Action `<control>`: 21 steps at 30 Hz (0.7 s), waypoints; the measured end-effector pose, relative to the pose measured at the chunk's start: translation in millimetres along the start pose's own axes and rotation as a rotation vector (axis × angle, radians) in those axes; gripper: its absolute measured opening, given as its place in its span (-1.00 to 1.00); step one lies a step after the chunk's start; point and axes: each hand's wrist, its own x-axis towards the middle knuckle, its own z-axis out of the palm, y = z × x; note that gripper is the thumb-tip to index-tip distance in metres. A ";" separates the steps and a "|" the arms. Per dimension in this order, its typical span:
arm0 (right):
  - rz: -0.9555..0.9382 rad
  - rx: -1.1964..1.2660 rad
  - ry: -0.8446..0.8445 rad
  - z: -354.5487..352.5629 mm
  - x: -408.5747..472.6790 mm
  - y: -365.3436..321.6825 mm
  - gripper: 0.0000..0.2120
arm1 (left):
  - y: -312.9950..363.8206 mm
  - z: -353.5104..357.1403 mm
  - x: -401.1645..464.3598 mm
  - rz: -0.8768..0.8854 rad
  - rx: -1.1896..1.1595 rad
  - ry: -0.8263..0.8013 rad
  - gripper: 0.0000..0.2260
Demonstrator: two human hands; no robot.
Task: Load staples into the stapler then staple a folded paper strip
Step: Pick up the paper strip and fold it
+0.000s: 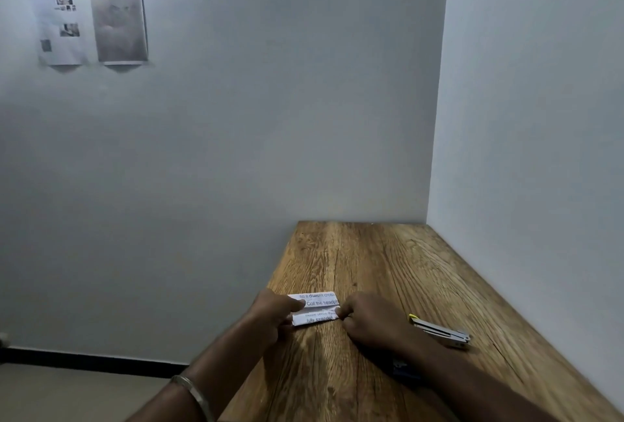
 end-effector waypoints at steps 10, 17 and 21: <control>-0.003 -0.002 -0.034 0.9 -1.1 -0.3 -0.68 | -4.7 5.8 -4.8 0.122 0.127 -0.047 -0.71; -0.003 -0.019 -0.042 -0.2 -0.8 -0.5 -0.70 | -13.9 6.8 -0.9 0.273 0.311 0.009 -0.71; -0.004 -0.013 -0.057 0.0 -0.1 1.8 -0.67 | -14.4 5.0 2.1 0.282 0.320 0.029 -0.75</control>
